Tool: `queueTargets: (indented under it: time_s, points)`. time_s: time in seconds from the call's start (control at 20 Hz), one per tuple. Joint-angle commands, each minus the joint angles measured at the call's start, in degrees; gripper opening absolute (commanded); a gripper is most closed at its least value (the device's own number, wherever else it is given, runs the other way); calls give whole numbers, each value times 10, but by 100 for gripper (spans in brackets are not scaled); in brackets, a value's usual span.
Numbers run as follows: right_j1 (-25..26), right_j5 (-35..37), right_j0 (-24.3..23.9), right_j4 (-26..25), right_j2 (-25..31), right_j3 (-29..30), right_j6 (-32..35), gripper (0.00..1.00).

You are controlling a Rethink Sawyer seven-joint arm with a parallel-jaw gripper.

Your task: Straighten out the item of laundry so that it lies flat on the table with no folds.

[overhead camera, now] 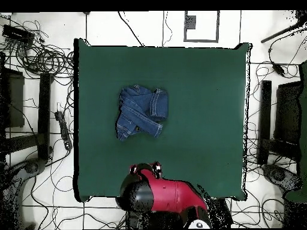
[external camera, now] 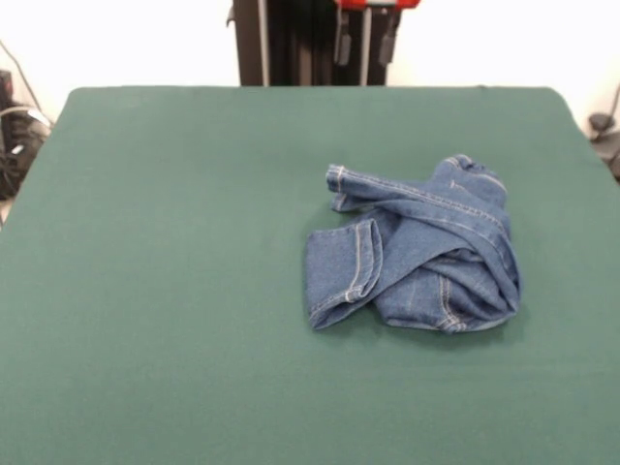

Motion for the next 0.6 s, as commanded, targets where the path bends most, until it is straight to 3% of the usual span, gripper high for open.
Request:
queueTargets:
  time_s: [0.05,0.6]
  points:
    - [71,66,23,20,66,-108,57,100]
    - [85,104,28,19,76,-170,48,100]
